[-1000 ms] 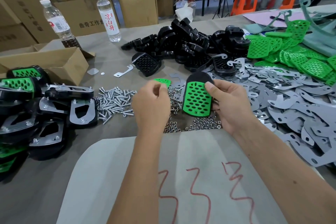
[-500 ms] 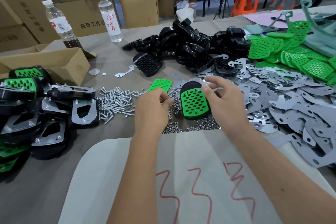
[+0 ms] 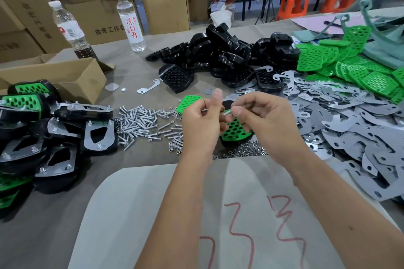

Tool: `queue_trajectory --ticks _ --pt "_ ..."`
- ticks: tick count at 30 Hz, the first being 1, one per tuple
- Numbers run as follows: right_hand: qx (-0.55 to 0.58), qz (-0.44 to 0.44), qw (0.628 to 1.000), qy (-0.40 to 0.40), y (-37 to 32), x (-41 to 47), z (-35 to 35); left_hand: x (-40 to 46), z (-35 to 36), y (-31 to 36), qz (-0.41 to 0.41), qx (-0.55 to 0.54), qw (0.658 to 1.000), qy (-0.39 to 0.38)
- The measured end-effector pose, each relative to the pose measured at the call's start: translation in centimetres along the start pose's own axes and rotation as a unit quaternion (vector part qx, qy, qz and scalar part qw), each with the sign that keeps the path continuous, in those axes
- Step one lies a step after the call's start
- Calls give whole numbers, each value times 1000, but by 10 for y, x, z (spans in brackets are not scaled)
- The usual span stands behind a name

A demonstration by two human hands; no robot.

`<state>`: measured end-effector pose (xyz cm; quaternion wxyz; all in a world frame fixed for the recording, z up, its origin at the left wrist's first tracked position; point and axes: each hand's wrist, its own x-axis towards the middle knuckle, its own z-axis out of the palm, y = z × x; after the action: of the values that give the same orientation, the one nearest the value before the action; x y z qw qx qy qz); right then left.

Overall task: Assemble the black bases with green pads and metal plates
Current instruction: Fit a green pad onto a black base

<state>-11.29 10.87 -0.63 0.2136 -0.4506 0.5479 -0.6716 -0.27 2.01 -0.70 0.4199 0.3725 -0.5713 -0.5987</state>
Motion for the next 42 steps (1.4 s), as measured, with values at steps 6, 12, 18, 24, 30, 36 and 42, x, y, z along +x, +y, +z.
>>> queue_trajectory --ticks 6,12,18,24,30,36,42 --pt "-188 56 974 -112 -3 4 -29 4 -15 -10 57 305 948 70" --pt "-168 38 979 -108 0 2 -22 1 -4 -12 15 320 947 7" --pt "-173 41 976 -127 1 4 -25 6 -5 -14 -54 166 984 24" --pt "-183 24 978 -101 3 3 -20 7 -3 -18 -93 70 993 29" --pt "-188 -14 981 -55 3 -1 -12 6 -3 -11 -137 -56 989 27" --pt "-199 -48 979 -16 4 -3 -5 4 2 -6 -69 -93 990 78" --pt "-68 86 994 24 7 1 -8 3 5 -5 -13 -105 992 65"
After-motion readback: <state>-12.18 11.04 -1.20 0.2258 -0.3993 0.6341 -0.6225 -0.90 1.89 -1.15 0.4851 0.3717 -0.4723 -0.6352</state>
